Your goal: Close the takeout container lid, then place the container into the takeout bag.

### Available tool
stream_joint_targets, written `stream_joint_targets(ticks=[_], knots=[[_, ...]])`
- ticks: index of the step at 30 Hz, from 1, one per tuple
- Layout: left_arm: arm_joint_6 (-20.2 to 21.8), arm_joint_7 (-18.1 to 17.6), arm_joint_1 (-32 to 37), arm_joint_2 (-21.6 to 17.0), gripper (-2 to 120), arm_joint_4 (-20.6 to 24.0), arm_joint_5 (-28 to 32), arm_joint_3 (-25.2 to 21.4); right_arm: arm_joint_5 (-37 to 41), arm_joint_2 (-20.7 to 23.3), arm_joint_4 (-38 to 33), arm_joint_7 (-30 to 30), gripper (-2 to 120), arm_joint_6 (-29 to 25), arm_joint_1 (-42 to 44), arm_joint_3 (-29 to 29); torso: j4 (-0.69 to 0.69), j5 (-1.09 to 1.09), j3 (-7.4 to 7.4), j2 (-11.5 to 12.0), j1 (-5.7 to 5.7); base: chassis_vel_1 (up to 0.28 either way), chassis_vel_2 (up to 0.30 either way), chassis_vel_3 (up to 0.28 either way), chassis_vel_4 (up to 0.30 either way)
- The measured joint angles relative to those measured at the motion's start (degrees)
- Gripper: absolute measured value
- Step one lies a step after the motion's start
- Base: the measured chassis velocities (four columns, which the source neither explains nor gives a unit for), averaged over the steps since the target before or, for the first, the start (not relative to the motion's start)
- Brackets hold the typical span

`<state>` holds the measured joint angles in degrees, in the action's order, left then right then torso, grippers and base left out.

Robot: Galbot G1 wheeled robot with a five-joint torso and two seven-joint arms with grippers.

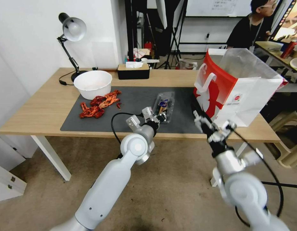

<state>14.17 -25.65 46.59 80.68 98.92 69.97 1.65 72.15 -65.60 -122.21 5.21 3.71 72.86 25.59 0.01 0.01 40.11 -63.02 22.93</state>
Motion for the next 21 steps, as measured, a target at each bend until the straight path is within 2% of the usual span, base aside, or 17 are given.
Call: stream_joint_targets(ticks=[1,3,5,8,11,13,15,17,21], knots=[[0.00,0.00,0.00,0.00,0,0.00,0.00,0.00,0.00,0.00,0.00,0.00,100,0.00,0.00,0.00,0.00,0.00,0.00,0.00,0.00,0.000,0.000,0.000,0.000],[0.09,-0.22,0.04,0.08,0,-0.18,-0.12,0.13,4.22,0.10,1.94,5.89,100,4.72,-5.65,-0.73,-0.01,-0.01,0.00,0.00,0.00,0.000,0.000,0.000,0.000],[0.11,-0.26,0.01,0.12,0,-0.32,-0.22,0.17,4.69,0.09,2.48,7.44,100,5.69,-7.05,-1.13,-0.01,-0.02,-0.01,0.00,0.00,0.000,0.000,0.000,0.000],[0.18,-0.36,-0.12,0.17,0,-0.73,-0.84,0.40,6.61,-0.33,5.28,15.47,100,10.14,-12.97,-3.09,-0.01,-0.01,0.00,0.00,0.00,0.000,0.000,0.000,0.000],[0.19,-0.38,-0.26,0.24,0,-0.95,-0.90,0.69,7.13,-0.56,6.90,18.82,100,12.08,-15.10,-3.77,0.00,-0.01,0.00,0.00,0.00,0.000,0.000,0.000,0.000],[0.18,-0.38,-0.52,0.30,0,-1.23,-0.89,1.11,8.05,-0.53,9.12,22.40,100,15.81,-17.71,-4.27,-0.03,-0.01,0.00,0.00,0.00,0.000,0.000,0.000,0.000],[0.18,-0.38,-0.56,0.28,0,-1.28,-0.89,1.18,8.63,-0.44,9.94,23.24,100,17.09,-18.57,-4.43,-0.02,-0.01,0.00,0.00,0.00,0.000,0.000,0.000,0.000],[0.17,-0.38,-0.56,0.13,0,-1.36,-0.87,1.26,10.97,-0.18,12.72,24.66,100,21.53,-21.66,-5.13,-0.02,-0.01,0.00,0.00,0.00,0.000,0.000,0.000,0.000],[0.13,-0.36,-0.52,0.11,0,-1.42,-0.86,1.26,12.42,-0.13,14.83,24.97,100,24.14,-24.00,-6.14,-0.01,-0.01,0.00,0.00,0.00,0.000,0.000,0.000,0.000]])
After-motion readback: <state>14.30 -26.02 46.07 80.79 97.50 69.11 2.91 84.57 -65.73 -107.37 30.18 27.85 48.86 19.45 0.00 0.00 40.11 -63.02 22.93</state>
